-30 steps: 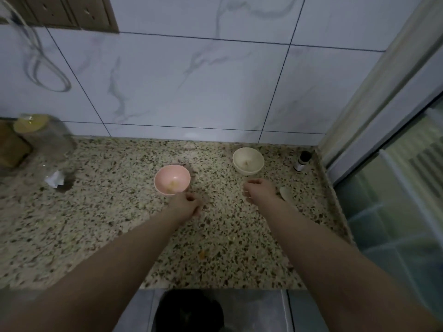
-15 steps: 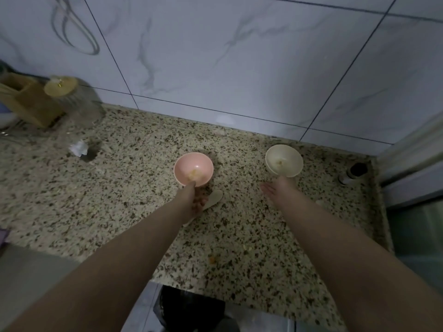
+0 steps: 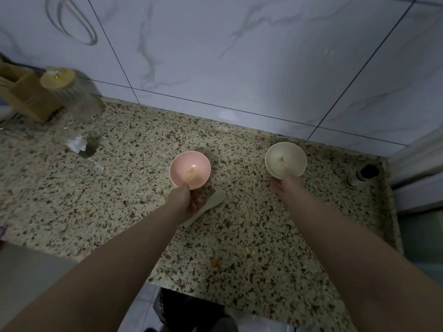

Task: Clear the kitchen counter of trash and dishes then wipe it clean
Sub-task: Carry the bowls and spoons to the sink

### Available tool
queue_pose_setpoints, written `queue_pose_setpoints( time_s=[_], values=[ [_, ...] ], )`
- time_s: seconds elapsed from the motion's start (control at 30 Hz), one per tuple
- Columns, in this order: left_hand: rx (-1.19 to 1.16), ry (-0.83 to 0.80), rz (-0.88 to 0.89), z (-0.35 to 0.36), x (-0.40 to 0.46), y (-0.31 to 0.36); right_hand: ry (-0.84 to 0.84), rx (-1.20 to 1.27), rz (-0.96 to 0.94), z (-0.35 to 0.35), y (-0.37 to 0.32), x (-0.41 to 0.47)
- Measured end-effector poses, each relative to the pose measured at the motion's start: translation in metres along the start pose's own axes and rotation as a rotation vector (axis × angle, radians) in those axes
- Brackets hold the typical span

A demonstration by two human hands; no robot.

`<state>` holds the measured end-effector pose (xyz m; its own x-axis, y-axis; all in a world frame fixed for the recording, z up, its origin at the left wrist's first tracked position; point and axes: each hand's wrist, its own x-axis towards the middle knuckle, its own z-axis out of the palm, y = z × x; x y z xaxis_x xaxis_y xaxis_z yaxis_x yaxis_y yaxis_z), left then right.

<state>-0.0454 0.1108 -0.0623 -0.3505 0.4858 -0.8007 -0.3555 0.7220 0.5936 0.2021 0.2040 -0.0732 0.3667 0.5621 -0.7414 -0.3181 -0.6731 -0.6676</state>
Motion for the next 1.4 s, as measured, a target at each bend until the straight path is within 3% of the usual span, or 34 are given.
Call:
queue_pose_setpoints(
  time_s=[0.17,0.53,0.8,1.13,1.4],
  values=[
    [0.042,0.02,0.04,-0.033,-0.003,0.007,-0.017,-0.11,-0.099,0.013,-0.005,-0.016],
    [-0.069,0.062,0.117,-0.152,-0.053,0.035,-0.501,-0.423,-0.221,0.129,0.013,-0.133],
    [-0.145,0.089,0.102,-0.299,-0.089,0.012,-0.685,-0.585,-0.24,0.198,0.093,-0.258],
    [-0.204,0.16,0.155,-0.529,-0.126,-0.037,-0.829,-0.747,-0.257,0.284,0.243,-0.438],
    [-0.292,0.266,0.075,-0.676,-0.16,-0.084,-0.982,-0.943,-0.274,0.355,0.351,-0.539]
  ],
)
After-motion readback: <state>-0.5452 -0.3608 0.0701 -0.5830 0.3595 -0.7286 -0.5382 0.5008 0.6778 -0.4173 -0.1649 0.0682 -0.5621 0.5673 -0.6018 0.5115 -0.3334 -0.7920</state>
